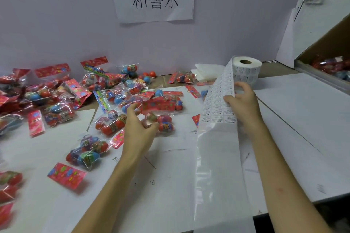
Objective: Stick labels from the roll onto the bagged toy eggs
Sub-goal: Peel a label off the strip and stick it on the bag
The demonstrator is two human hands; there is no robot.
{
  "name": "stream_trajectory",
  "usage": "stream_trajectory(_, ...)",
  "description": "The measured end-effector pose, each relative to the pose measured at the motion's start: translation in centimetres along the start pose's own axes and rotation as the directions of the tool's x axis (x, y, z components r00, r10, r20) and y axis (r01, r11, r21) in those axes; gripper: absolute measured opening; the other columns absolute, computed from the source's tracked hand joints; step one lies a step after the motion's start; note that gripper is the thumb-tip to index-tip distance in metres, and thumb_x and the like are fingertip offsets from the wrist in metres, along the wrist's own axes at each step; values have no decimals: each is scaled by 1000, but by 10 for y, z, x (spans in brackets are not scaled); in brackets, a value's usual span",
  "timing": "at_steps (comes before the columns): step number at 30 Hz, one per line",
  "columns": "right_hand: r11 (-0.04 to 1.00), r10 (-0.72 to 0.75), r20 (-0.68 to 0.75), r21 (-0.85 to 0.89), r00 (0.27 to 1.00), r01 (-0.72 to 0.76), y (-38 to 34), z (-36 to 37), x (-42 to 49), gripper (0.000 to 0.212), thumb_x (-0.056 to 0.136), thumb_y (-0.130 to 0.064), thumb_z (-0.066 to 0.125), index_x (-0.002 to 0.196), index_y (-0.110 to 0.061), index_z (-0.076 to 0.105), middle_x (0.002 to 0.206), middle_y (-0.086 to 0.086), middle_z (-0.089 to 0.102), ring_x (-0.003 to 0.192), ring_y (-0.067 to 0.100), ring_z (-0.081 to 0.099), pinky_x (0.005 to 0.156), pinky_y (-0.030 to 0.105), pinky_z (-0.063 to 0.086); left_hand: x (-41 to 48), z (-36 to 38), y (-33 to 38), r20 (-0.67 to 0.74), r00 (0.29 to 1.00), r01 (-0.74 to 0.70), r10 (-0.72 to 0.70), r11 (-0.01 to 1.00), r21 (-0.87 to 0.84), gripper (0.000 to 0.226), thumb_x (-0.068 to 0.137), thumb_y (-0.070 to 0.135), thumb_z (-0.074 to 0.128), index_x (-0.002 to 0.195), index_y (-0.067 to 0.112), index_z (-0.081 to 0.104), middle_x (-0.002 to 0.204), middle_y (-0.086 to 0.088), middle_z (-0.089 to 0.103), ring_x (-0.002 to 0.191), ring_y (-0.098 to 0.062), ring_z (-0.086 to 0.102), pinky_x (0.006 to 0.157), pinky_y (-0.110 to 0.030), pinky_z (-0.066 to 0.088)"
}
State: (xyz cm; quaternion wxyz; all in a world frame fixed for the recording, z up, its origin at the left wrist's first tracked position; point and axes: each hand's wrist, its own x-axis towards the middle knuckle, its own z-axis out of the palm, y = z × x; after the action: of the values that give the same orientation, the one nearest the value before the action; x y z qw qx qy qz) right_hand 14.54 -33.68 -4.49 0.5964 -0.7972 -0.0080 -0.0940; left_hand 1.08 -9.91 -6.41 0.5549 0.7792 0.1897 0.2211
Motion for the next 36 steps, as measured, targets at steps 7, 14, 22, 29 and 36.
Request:
stream_trajectory(7, 982, -173, 87, 88, 981, 165, -13, 4, -10, 32, 92, -3, 62, 108, -28, 70, 110, -1, 72, 106, 20, 69, 85, 33, 59, -11, 5, 9, -58, 957, -284, 286, 958, 37, 38, 91, 17, 78, 126, 21, 62, 120, 13, 67, 104, -4, 68, 90, -14, 56)
stream_trajectory(14, 976, -194, 358, 166, 913, 143, -31, 8, -29, 25, 92, 3, 64, 95, -20, 75, 94, 31, 64, 68, 30, 66, 54, 29, 57, -19, 18, 10, 443, 884, 317, -149, 887, -335, 83, 64, 44, 89, 138, 30, 55, 136, 0, 62, 115, -15, 66, 94, -35, 56)
stream_trajectory(22, 963, -251, 493, 38, 833, 267, -29, 9, -32, 21, 92, -9, 72, 104, -25, 75, 84, 34, 60, 73, 50, 53, 69, 51, 57, -21, 19, 13, 485, 844, 431, -229, 827, -360, 67, 80, -5, 79, 130, 39, 64, 146, -10, 53, 114, -42, 67, 93, -59, 58)
stream_trajectory(29, 883, -466, 179, 33, 867, 468, -24, 3, -25, 13, 88, -16, 78, 85, -29, 75, 52, 0, 51, 47, 14, 41, 52, 25, 39, -23, 16, 17, 509, 847, 379, -156, 848, -371, 80, 83, -17, 61, 122, 53, 67, 128, 10, 52, 80, -10, 77, 79, -47, 65)
stream_trajectory(36, 816, -393, 511, -190, 764, 546, -30, 9, -35, 32, 69, -28, 92, 97, -32, 77, 121, -9, 62, 125, 15, 49, 113, 47, 33, -22, 15, 21, 580, 809, 392, -92, 821, -416, 81, 80, -21, 45, 125, 41, 72, 144, -1, 54, 110, -36, 71, 76, -39, 63)
